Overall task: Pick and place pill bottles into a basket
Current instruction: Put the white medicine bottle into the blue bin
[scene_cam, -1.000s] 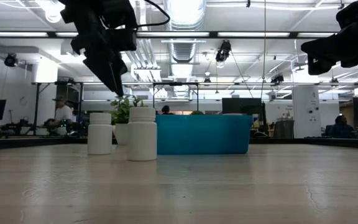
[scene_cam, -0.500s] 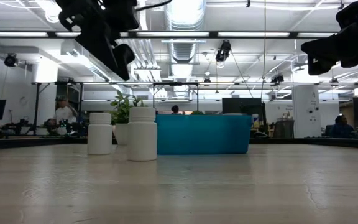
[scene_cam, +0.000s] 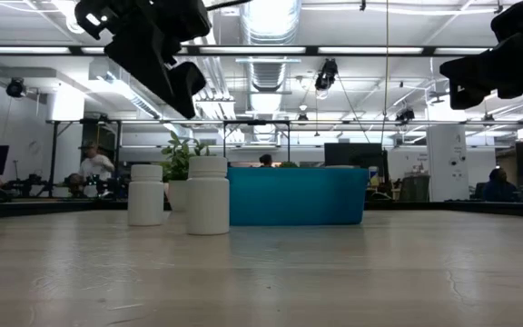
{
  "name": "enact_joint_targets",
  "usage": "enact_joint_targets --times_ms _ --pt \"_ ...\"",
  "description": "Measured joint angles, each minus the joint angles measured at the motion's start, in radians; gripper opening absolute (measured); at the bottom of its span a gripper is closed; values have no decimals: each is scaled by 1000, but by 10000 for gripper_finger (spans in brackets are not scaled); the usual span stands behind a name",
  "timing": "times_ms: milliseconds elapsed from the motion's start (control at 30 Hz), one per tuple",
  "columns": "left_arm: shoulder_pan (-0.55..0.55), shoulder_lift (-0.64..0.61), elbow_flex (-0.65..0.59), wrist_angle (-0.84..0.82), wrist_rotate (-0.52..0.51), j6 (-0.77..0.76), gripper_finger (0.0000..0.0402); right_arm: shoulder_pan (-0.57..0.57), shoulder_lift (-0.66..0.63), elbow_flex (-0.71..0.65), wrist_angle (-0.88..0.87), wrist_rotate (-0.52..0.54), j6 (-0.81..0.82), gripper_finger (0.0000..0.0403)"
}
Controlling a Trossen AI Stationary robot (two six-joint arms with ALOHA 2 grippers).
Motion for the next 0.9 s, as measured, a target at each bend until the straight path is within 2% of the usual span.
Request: enact_joint_targets --times_ms 367,733,900 --pt "-50 168 24 56 -1 3 221 0 0 0 0 0 3 9" --pt "-61 181 28 106 0 26 221 0 0 0 0 0 1 9" --pt "-77 194 69 100 0 26 221 0 0 0 0 0 0 9"
